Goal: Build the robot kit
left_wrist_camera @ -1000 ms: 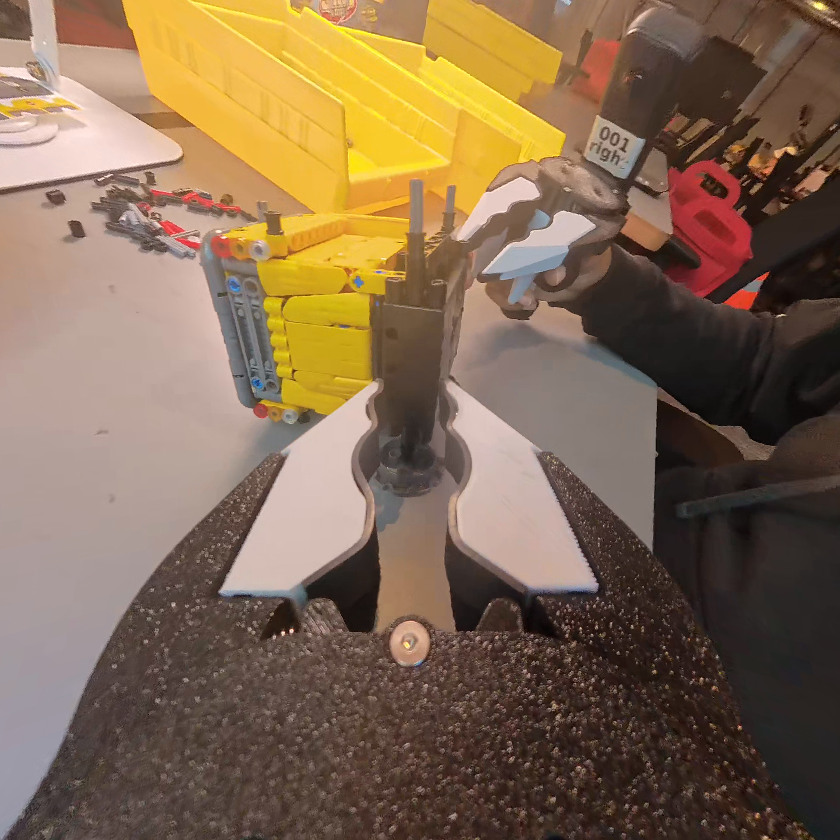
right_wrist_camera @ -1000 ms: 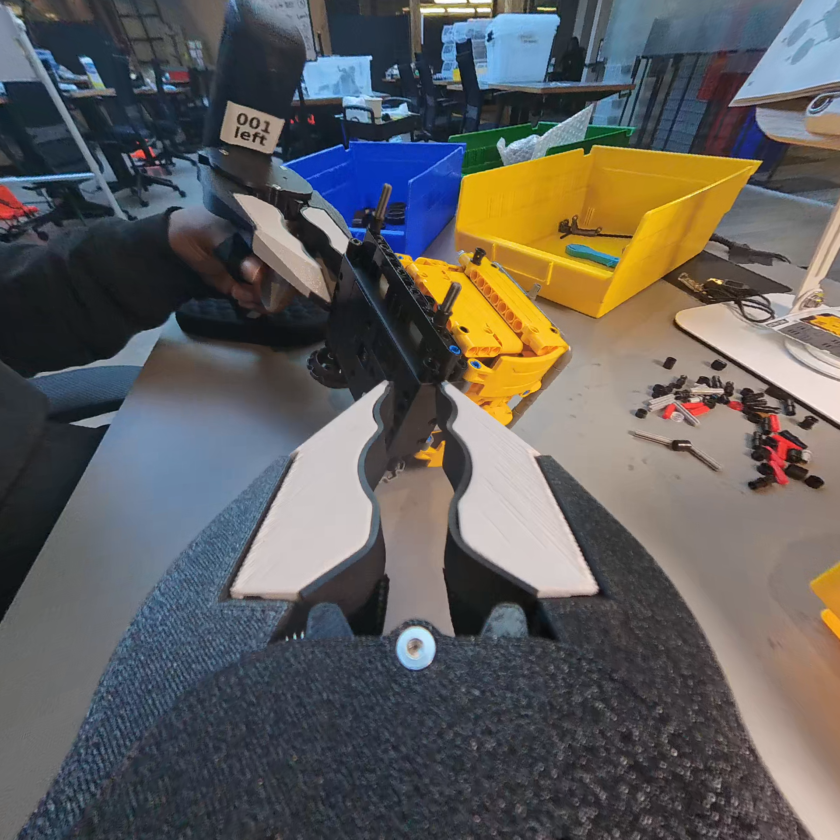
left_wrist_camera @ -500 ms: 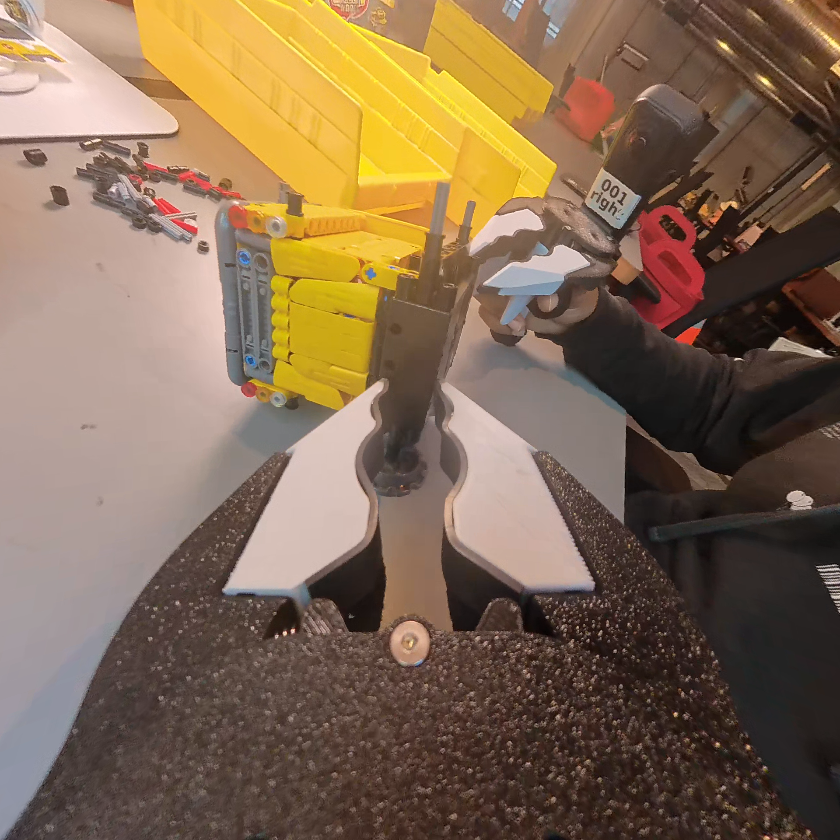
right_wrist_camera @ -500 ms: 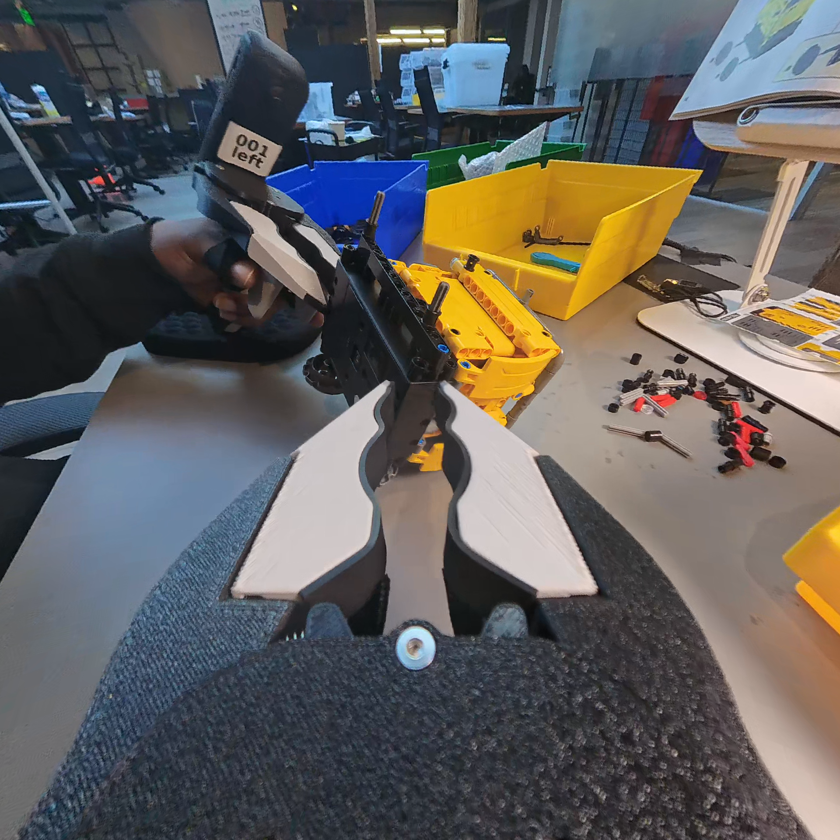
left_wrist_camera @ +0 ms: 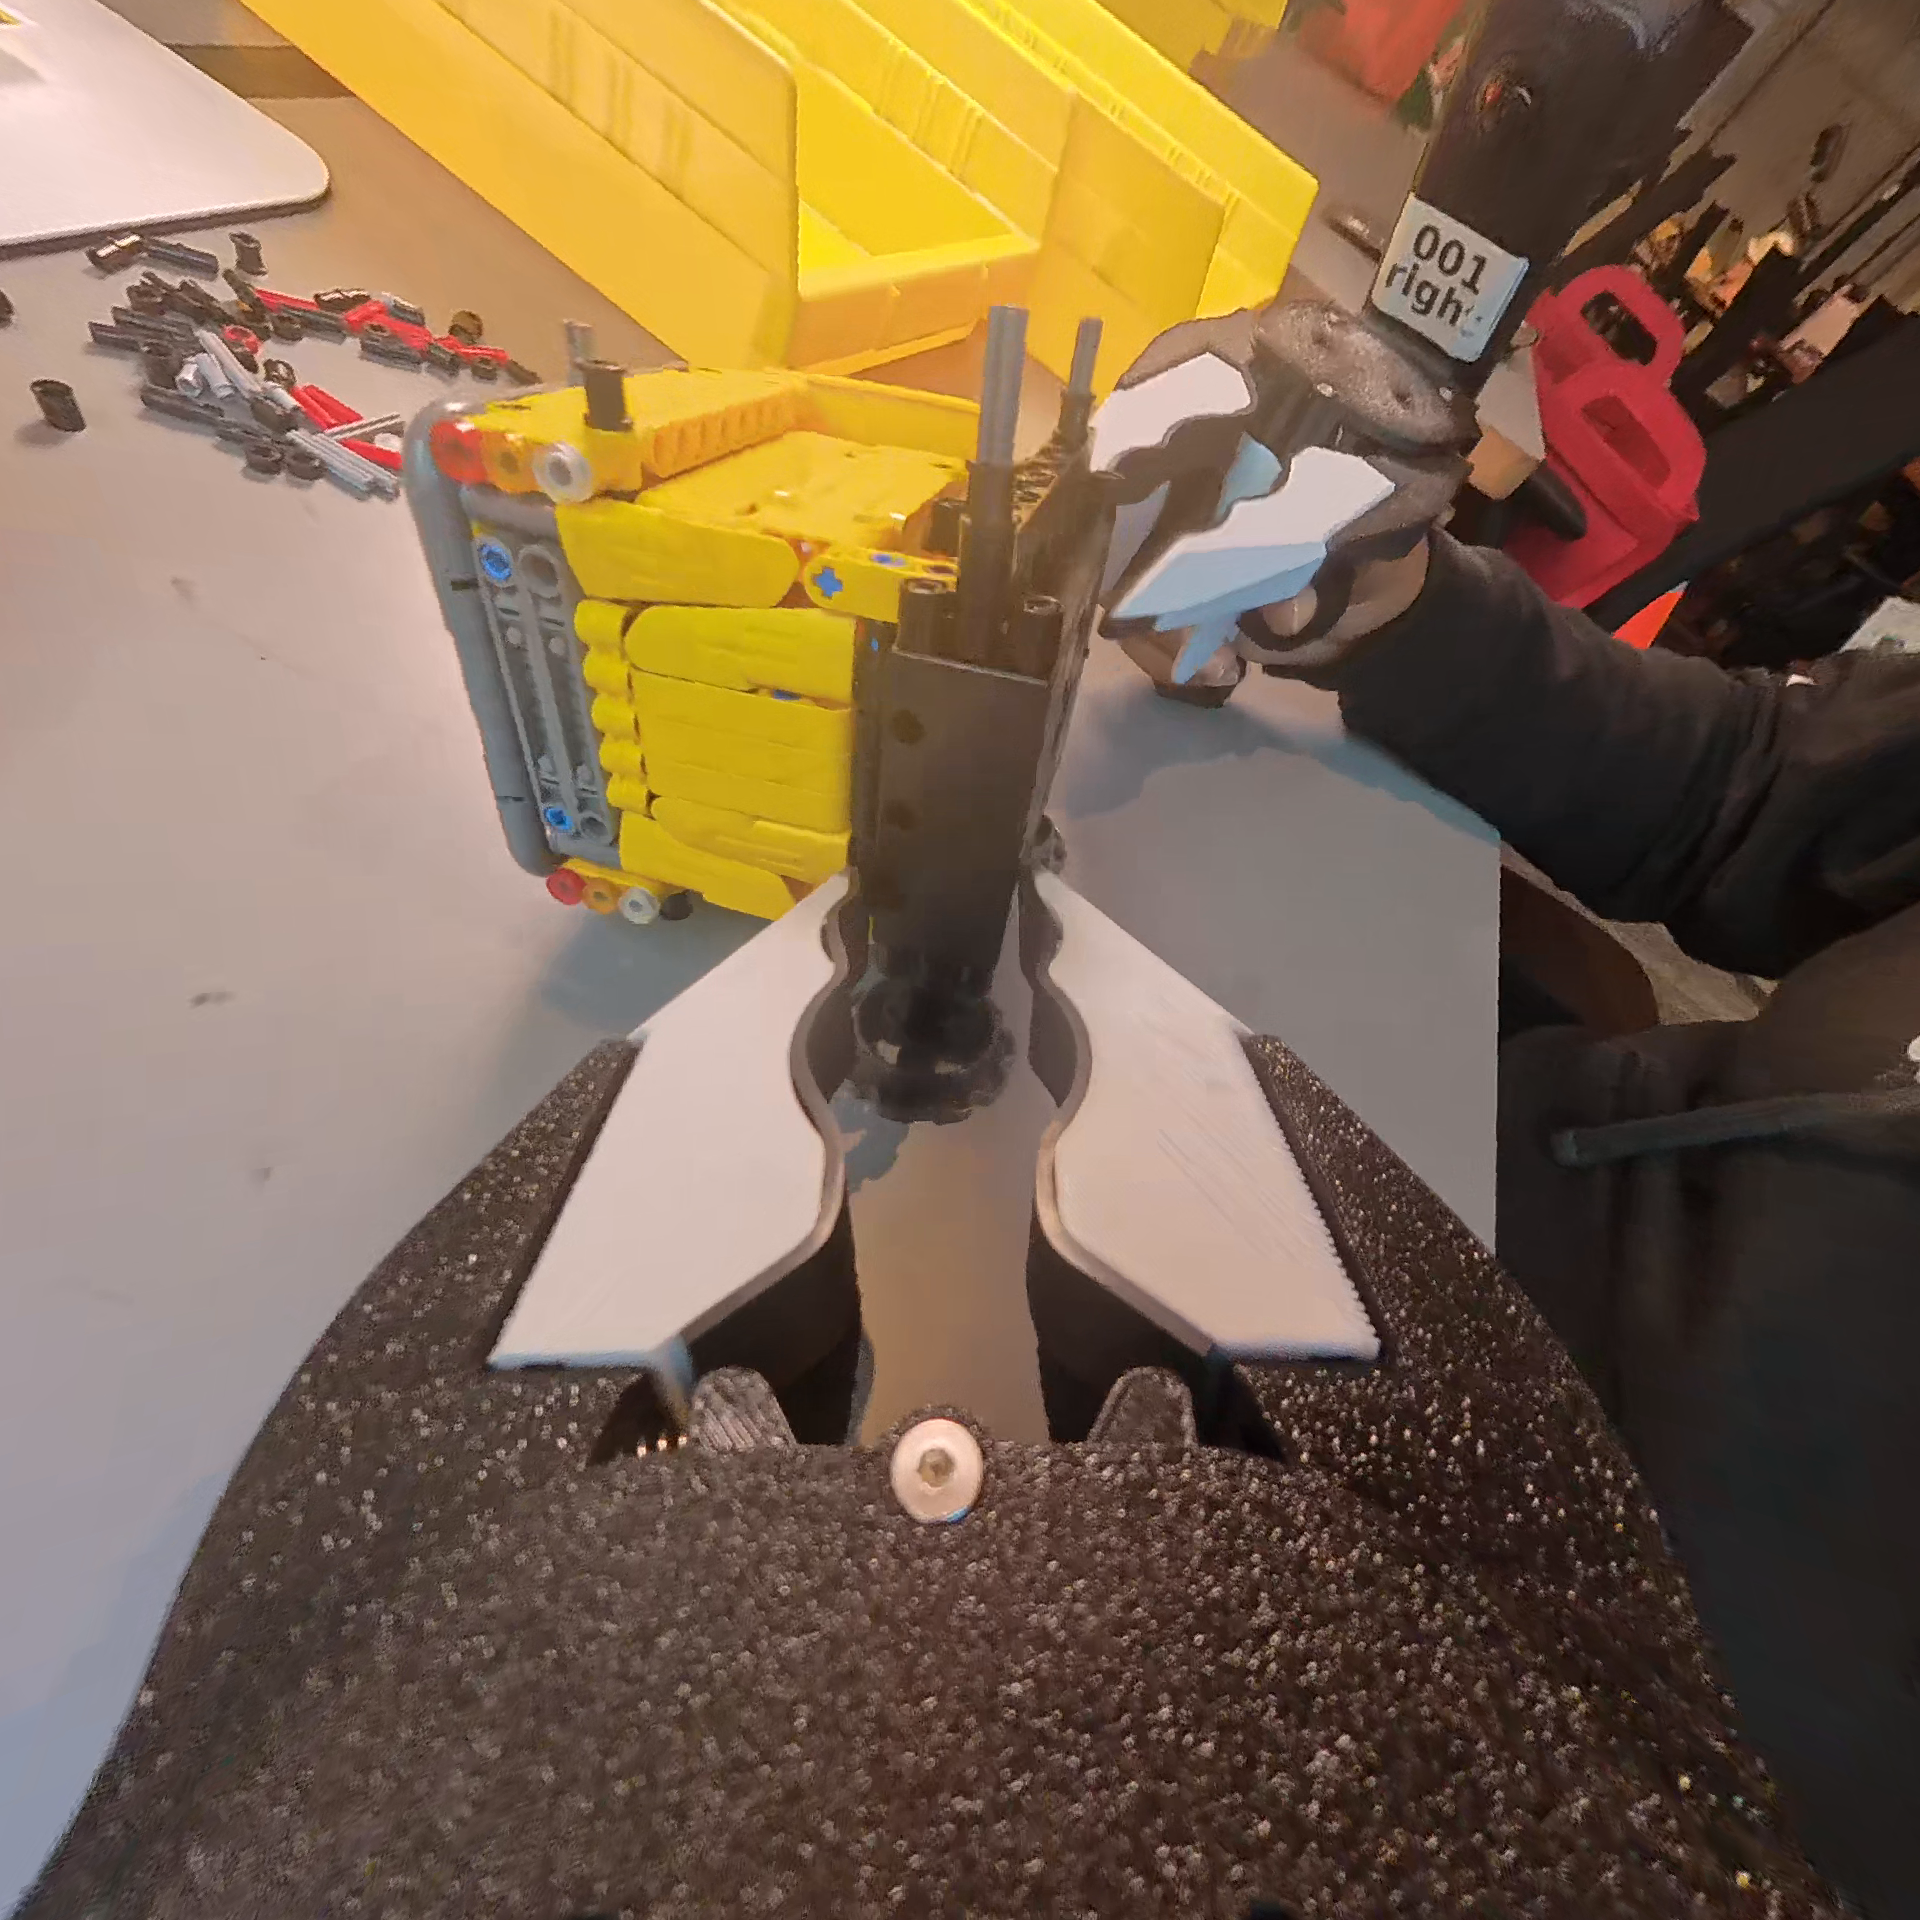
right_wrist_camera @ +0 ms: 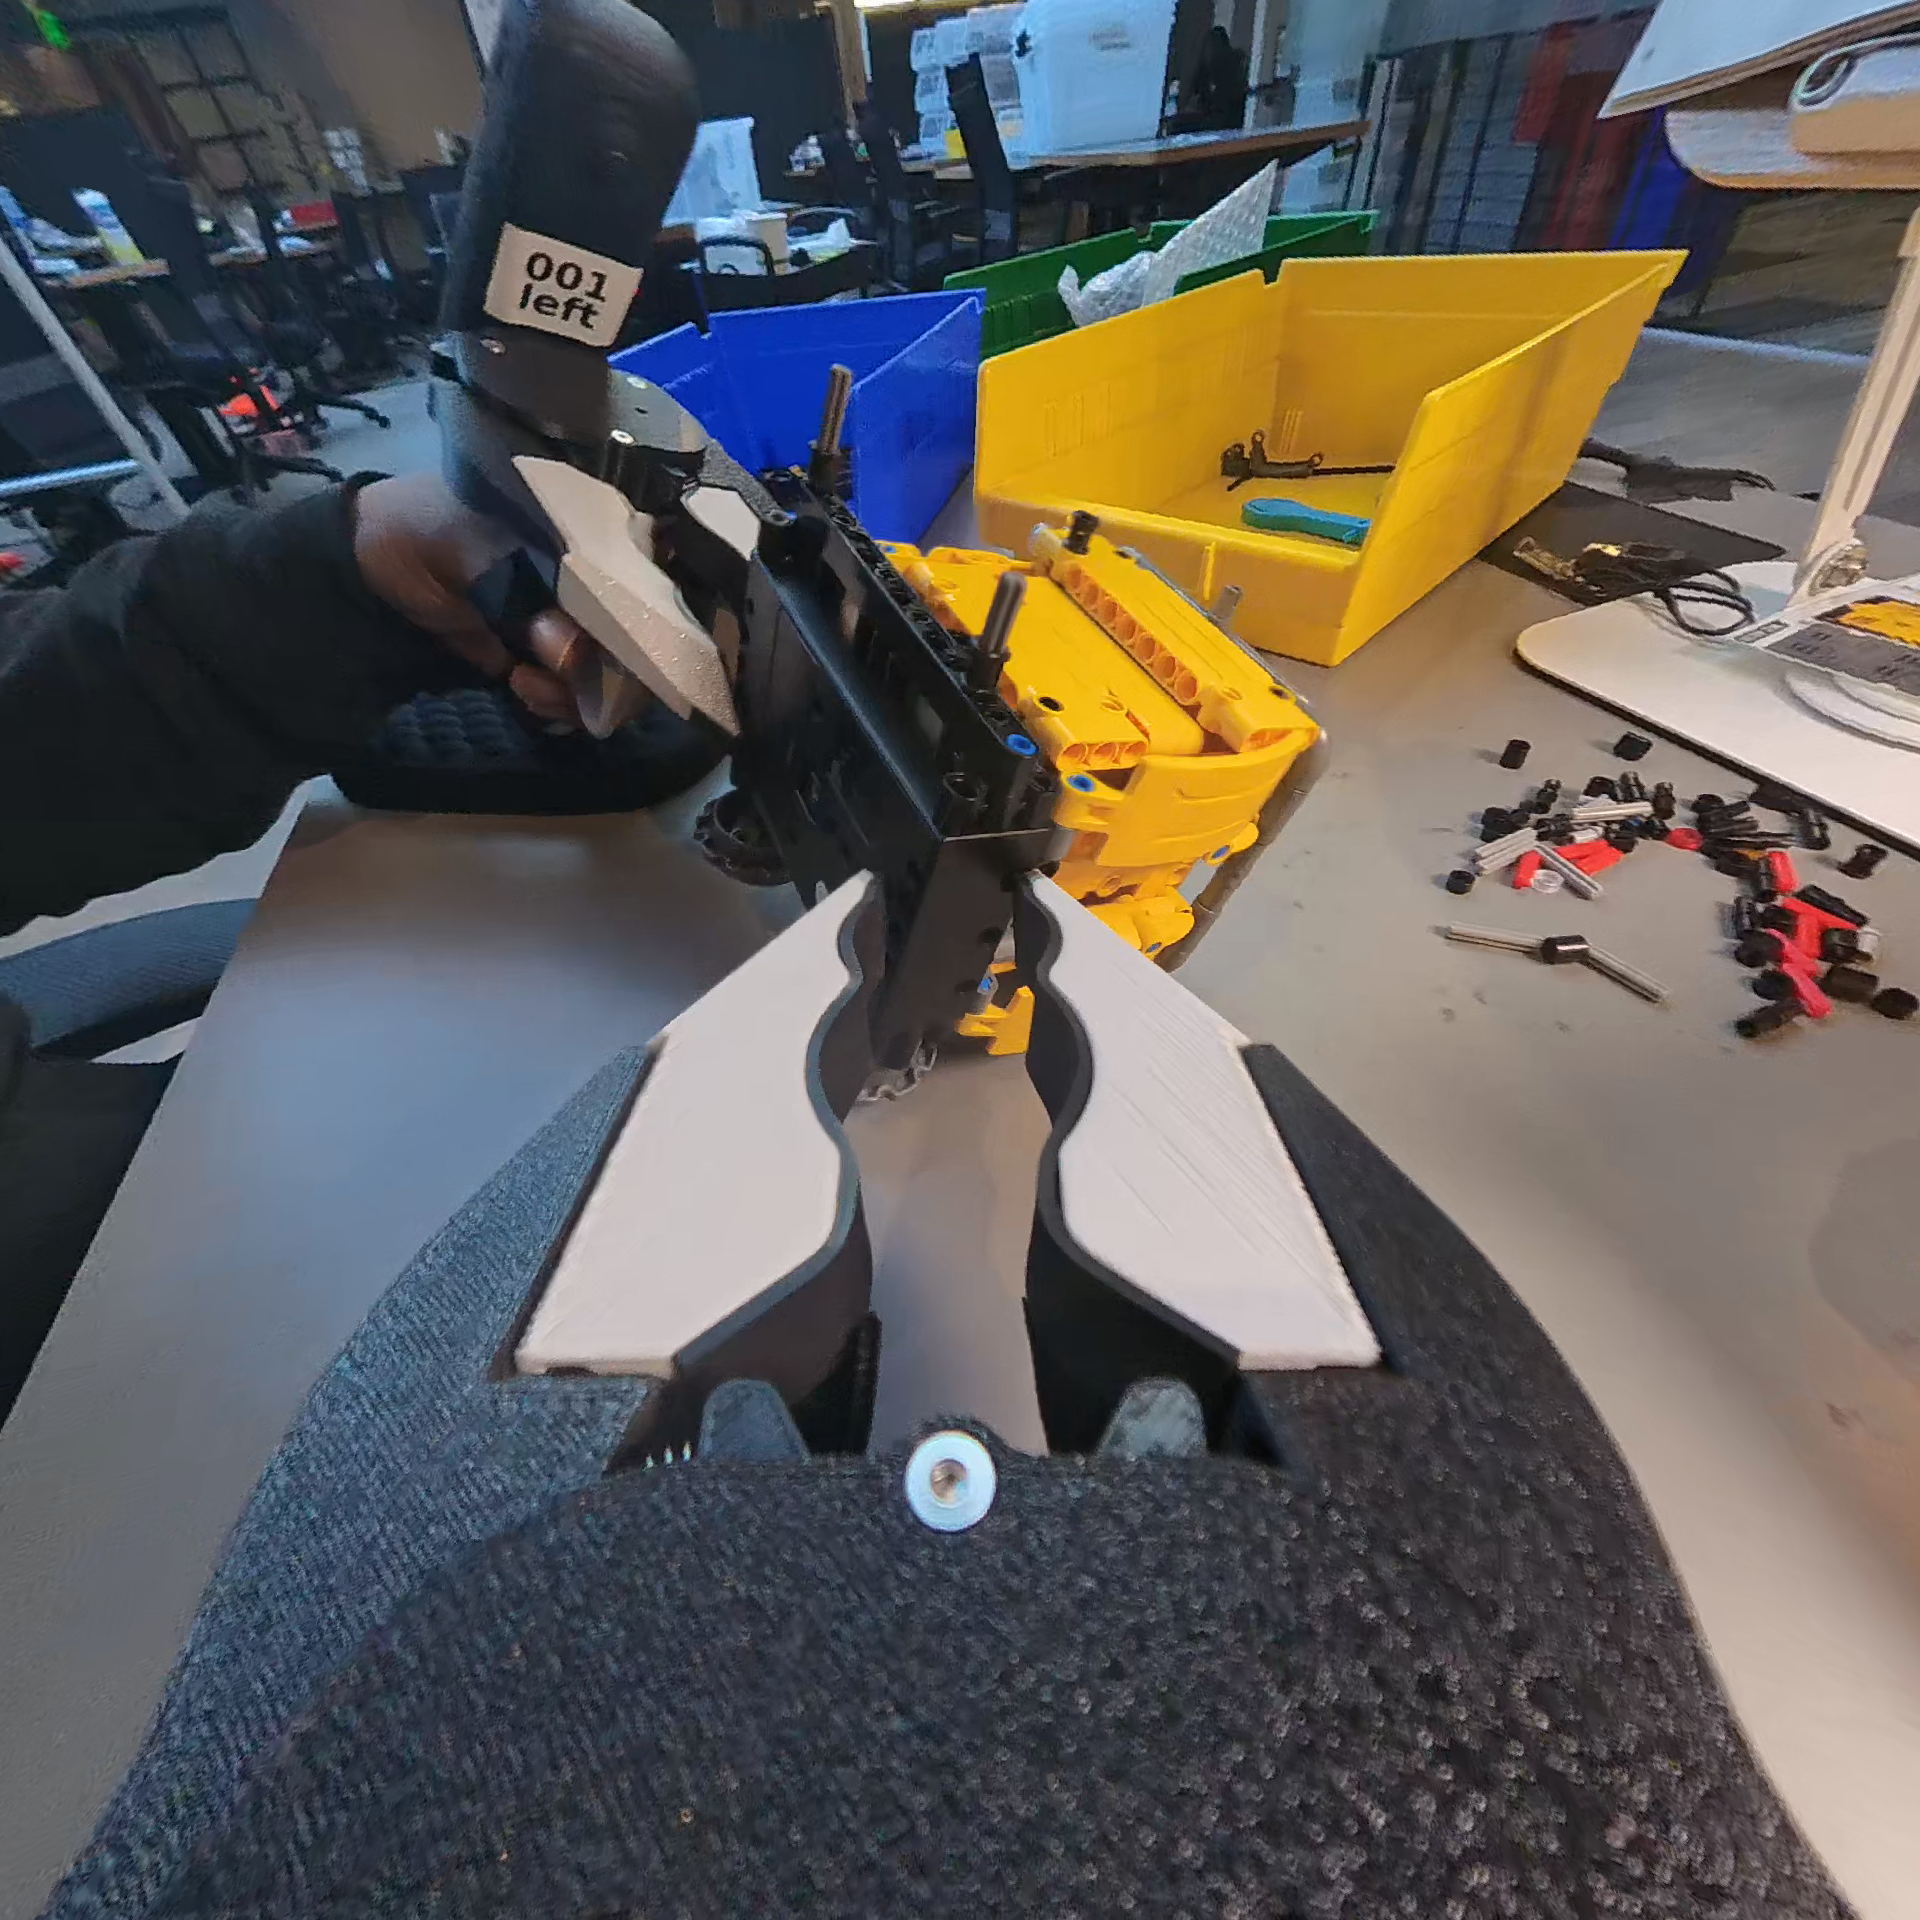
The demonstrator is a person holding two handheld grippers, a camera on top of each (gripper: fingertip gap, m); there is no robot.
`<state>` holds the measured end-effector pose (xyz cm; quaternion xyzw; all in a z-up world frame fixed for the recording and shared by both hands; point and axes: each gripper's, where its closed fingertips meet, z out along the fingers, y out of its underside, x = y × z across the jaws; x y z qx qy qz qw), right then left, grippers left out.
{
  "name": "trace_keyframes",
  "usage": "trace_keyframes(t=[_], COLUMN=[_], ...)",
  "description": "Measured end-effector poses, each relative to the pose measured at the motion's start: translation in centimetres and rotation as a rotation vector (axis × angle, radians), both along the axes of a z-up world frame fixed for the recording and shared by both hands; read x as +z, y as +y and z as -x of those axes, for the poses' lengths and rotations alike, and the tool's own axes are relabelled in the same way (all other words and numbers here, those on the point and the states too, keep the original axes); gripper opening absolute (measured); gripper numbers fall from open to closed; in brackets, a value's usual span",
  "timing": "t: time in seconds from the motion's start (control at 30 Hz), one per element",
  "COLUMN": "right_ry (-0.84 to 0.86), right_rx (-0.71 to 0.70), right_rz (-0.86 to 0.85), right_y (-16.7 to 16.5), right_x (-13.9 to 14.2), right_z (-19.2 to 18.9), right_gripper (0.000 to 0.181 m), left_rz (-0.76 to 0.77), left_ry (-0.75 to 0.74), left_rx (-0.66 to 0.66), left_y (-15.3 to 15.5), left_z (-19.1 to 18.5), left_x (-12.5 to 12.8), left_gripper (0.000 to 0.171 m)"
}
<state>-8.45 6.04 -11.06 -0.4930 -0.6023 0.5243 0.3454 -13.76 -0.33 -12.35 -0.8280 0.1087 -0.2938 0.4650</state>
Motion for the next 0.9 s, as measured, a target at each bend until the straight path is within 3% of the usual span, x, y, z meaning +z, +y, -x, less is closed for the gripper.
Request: trace_keyframes(t=[0.13,0.37,0.53,0.67,0.9], right_ry=[0.035,0.090,0.114,0.046,0.004], right_rx=[-0.004,-0.059,-0.107,-0.058,0.069], right_rz=[-0.020,-0.303,-0.487,-0.604,-0.677], right_y=[0.2,0.8,1.6,1.1,-1.1], right_x=[0.5,0.6,0.3,-1.8,-3.5], right_z=[-0.1,-0.8,-1.0,-1.5,-2.5], right_gripper=[0.021,0.021,0.019,0.019,0.021], left_rz=[-0.022,-0.194,-0.396,-0.507,-0.575], left_ry=[0.135,0.393,0.744,1.116,1.309], left_rx=[-0.046,-0.088,-0.100,-0.114,-0.168], left_y=[0.1,1.5,2.9,3.7,2.9], left_z=[-0.4,-0.3,0.4,1.3,1.4], left_x=[-0.4,-0.1,0.0,-1.2,-2.4], left_gripper=[0.024,0.025,0.025,0.025,0.025])
